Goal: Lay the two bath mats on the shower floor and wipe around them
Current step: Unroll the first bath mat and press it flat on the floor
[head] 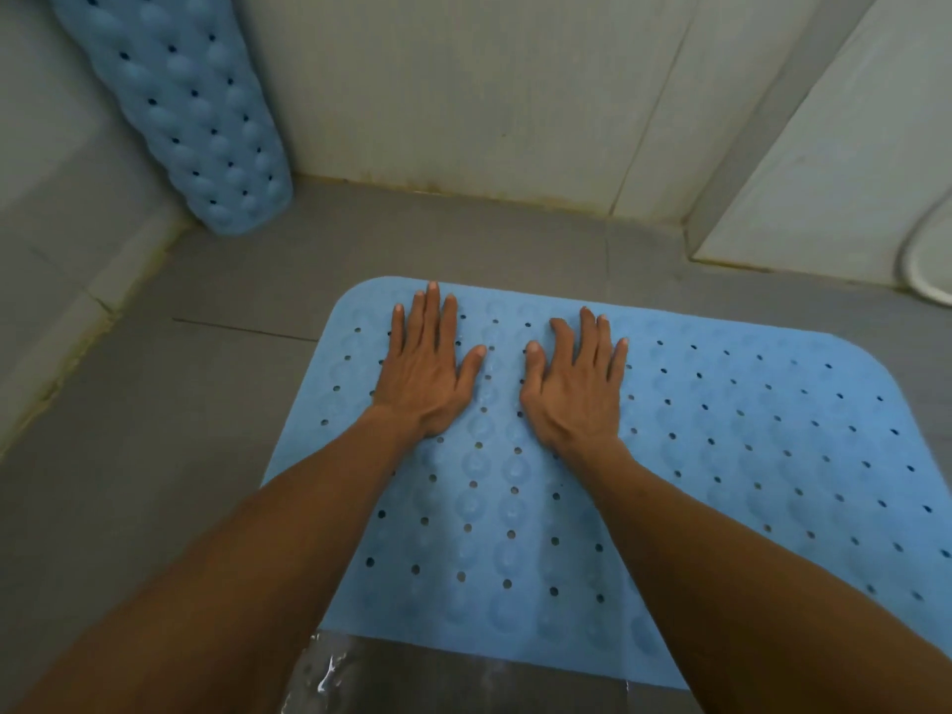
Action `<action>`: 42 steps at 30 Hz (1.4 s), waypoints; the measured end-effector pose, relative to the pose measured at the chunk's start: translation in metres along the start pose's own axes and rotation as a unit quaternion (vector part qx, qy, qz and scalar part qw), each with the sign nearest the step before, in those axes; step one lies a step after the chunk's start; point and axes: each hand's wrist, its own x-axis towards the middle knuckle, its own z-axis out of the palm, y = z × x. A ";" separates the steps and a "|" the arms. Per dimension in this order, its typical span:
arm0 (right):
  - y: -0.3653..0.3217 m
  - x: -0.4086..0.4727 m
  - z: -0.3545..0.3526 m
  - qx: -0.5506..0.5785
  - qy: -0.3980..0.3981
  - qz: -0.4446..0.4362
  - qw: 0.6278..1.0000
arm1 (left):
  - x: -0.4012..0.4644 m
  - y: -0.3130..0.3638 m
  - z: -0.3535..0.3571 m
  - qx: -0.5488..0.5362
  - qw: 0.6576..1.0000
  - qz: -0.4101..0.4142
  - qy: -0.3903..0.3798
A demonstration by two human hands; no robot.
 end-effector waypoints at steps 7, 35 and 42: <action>0.001 0.003 0.001 -0.049 -0.053 -0.022 0.997 | 0.000 0.000 0.002 0.005 1.000 0.004 -0.011; -0.003 0.007 -0.001 -0.018 -0.089 -0.015 0.996 | 0.004 -0.003 0.001 0.044 0.997 -0.028 -0.049; 0.002 0.009 -0.008 0.006 -0.134 -0.020 0.991 | 0.005 0.002 -0.005 0.069 0.994 -0.042 -0.080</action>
